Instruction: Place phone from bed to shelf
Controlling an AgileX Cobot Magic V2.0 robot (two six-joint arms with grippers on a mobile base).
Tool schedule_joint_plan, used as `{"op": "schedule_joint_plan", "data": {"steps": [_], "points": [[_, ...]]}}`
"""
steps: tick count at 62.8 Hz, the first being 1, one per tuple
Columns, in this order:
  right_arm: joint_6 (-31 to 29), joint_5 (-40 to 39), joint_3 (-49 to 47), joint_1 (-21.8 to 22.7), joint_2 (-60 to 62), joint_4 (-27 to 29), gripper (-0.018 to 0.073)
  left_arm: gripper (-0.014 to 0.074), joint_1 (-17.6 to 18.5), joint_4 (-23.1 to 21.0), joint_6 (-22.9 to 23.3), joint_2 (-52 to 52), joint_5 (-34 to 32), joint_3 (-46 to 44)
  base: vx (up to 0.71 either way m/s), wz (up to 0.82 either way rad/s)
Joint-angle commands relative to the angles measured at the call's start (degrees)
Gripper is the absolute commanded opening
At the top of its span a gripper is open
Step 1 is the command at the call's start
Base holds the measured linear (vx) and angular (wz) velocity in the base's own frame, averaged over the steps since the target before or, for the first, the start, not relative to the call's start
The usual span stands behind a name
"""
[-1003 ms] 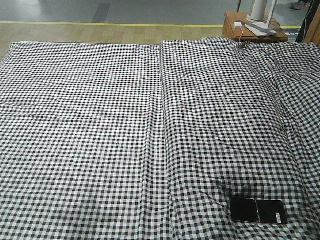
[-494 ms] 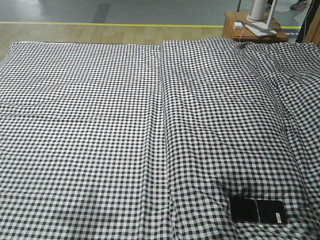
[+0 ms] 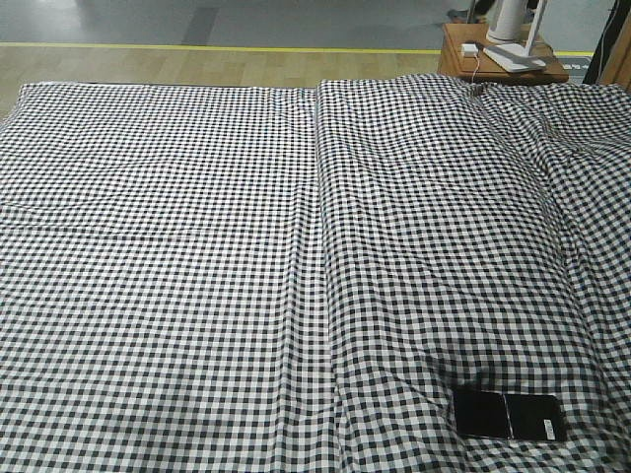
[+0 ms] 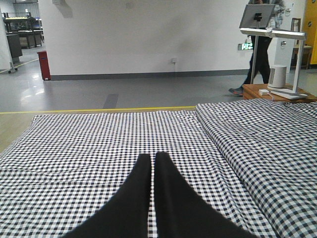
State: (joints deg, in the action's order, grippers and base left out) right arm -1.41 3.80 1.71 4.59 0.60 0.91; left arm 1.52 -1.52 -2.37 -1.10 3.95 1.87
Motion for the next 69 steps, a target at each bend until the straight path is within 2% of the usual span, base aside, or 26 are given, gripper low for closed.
{"op": "schedule_joint_plan", "data": {"steps": [1, 23, 38, 43, 52, 69], "points": [[-0.6, -4.3, 0.4, 0.2, 0.8, -0.4, -0.0005, 0.0001, -0.1, -0.6, 0.5, -0.3, -4.3, -1.4, 0.00, 0.00], [-0.6, -9.0, 0.4, 0.2, 0.8, -0.4, -0.0005, 0.0001, -0.1, -0.6, 0.5, -0.3, -4.3, -1.4, 0.00, 0.00], [-0.6, -25.7, 0.2, 0.2, 0.8, -0.4, -0.0005, 0.0001, -0.1, -0.6, 0.5, -0.3, -4.3, -1.4, 0.00, 0.00], [-0.6, -28.6, -1.1, 0.2, 0.8, -0.4, -0.0005, 0.0001, -0.1, -0.6, 0.5, -0.3, -4.3, -1.4, 0.00, 0.00], [-0.9, -26.1, -8.1, 0.2, 0.7, -0.4, -0.0005, 0.0001, -0.1, -0.6, 0.5, -0.3, -4.3, -1.4, 0.00, 0.00], [-3.8, -12.9, -27.3, 0.2, -6.1, -0.4, -0.0005, 0.0001, -0.1, -0.6, 0.5, -0.3, -4.3, -1.4, 0.00, 0.00]]}}
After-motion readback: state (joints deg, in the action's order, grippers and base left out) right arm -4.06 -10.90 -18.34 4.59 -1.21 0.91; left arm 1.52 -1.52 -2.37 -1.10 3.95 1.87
